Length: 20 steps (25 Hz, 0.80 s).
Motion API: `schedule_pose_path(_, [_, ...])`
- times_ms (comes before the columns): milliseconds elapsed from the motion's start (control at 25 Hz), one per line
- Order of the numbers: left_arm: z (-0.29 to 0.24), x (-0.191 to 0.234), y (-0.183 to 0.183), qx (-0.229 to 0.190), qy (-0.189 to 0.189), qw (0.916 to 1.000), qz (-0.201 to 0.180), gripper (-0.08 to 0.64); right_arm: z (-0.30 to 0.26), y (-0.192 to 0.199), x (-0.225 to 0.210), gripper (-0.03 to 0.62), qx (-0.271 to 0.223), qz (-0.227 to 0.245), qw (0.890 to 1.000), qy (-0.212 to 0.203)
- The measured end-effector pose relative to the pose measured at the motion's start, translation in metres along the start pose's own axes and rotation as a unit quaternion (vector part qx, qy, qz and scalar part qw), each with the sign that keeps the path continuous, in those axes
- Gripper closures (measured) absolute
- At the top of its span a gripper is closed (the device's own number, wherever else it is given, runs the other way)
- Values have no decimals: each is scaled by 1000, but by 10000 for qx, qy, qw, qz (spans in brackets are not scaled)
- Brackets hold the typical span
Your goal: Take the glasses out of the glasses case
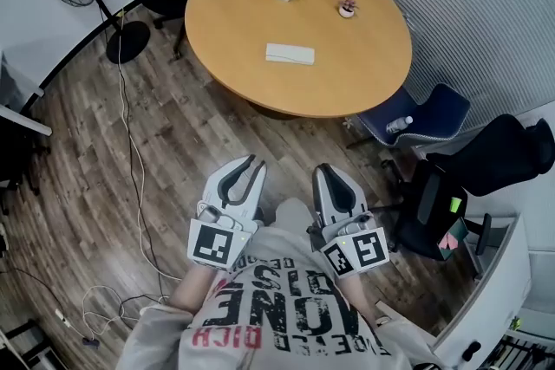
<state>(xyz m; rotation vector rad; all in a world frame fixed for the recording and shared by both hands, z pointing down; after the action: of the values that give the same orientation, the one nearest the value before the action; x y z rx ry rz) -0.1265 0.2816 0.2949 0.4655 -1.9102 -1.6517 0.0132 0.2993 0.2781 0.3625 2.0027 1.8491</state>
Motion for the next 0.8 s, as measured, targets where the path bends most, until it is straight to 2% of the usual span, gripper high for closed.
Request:
schedule_pose_path(440, [-54, 22, 4, 100, -201, 9997, 133, 486, -46, 11, -46, 568, 159, -173, 9996, -132])
schedule_pose_path(800, [-143, 39, -14, -79, -503, 9987, 102, 486, -106, -4, -128, 568, 160, -121, 9992, -334])
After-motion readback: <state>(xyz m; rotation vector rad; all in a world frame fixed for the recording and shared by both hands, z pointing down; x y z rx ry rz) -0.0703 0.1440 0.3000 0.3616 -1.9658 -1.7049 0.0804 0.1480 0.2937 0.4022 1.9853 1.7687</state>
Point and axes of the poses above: the fingertips, and each gripper's own axes: z backward along the fingers, x to its left, y out of its underside, the point moved 3 cm from there along z, backward along the fingers, and after that the axes turned 5 degrees about z, right-handed, at the moved point
